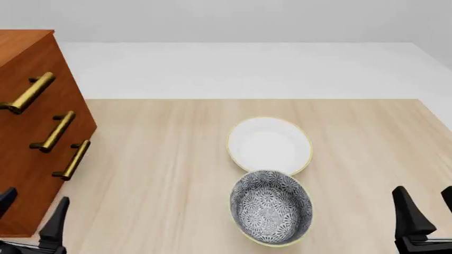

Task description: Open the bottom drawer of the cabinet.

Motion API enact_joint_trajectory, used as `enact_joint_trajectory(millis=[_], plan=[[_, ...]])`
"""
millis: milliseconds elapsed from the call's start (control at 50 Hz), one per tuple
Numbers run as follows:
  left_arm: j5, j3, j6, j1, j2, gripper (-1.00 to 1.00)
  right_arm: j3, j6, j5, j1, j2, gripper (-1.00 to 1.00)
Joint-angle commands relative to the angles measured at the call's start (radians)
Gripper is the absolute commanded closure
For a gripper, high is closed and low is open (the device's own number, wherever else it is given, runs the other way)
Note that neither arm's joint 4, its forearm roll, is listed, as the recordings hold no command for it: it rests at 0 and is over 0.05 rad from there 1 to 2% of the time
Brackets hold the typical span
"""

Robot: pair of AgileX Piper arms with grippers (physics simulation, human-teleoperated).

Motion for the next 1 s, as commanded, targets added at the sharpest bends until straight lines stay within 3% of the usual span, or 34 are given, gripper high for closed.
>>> enact_joint_trajectory(millis=[20,400,740,1000], plan=[[-0.039,0.002,0.155,-0.004,0.105,-1.0,0.0,0.0,0.0,0.0,0.0,-1.0],[-0.027,0.002,0.246,0.009,0.142,-1.0,0.0,0.0,0.0,0.0,0.0,-1.0],[-0.145,0.002,0.337,0.025,0.274,-1.0,0.0,0.0,0.0,0.0,0.0,-1.0],[-0.158,0.002,0.401,0.049,0.31,-1.0,0.0,0.0,0.0,0.0,0.0,-1.0]])
